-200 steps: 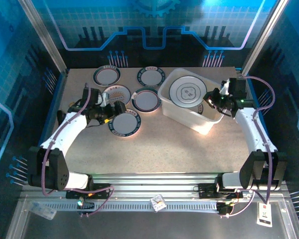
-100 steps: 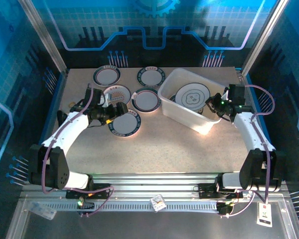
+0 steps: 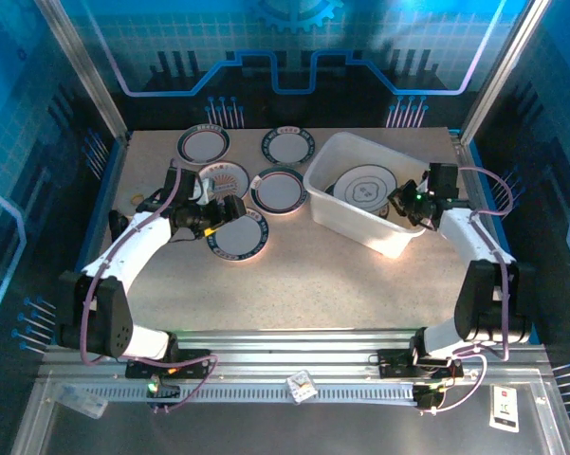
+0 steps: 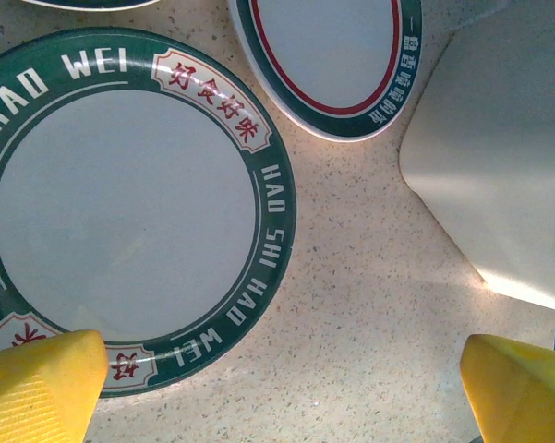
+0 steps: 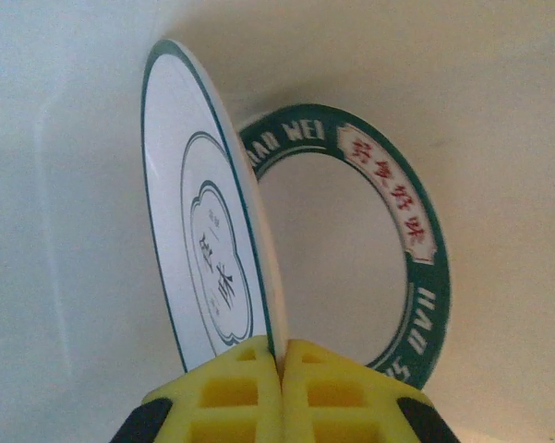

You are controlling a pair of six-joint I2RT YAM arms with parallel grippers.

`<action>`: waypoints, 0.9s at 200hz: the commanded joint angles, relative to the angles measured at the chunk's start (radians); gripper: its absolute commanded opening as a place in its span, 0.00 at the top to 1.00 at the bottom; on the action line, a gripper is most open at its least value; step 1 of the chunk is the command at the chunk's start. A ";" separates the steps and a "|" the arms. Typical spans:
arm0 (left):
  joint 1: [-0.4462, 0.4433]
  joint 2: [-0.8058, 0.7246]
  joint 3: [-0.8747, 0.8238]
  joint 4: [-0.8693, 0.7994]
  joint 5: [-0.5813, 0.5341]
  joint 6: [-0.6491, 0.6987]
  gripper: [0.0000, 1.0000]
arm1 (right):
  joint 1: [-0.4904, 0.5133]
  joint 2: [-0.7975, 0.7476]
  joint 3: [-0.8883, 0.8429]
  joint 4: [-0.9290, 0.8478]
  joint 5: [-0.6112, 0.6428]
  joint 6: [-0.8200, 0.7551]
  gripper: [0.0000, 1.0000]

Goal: Place the plates into the plastic bin on the countertop

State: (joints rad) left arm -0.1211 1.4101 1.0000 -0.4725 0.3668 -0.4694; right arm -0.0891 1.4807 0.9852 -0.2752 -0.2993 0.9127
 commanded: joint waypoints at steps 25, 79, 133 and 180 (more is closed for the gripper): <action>-0.009 0.014 0.015 0.002 -0.022 0.007 0.01 | 0.023 0.047 0.061 -0.081 0.069 -0.045 1.00; -0.009 0.012 0.015 -0.006 -0.026 0.010 0.01 | 0.054 0.107 0.120 -0.168 0.146 -0.086 1.00; -0.009 -0.003 0.010 -0.019 -0.037 0.013 0.01 | 0.070 0.120 0.137 -0.196 0.170 -0.080 0.64; -0.009 -0.023 0.007 -0.043 -0.054 0.014 0.01 | 0.086 0.063 0.153 -0.223 0.241 -0.081 0.42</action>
State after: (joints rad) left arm -0.1246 1.4136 1.0000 -0.4824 0.3332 -0.4690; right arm -0.0212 1.5959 1.1061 -0.4637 -0.1123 0.8375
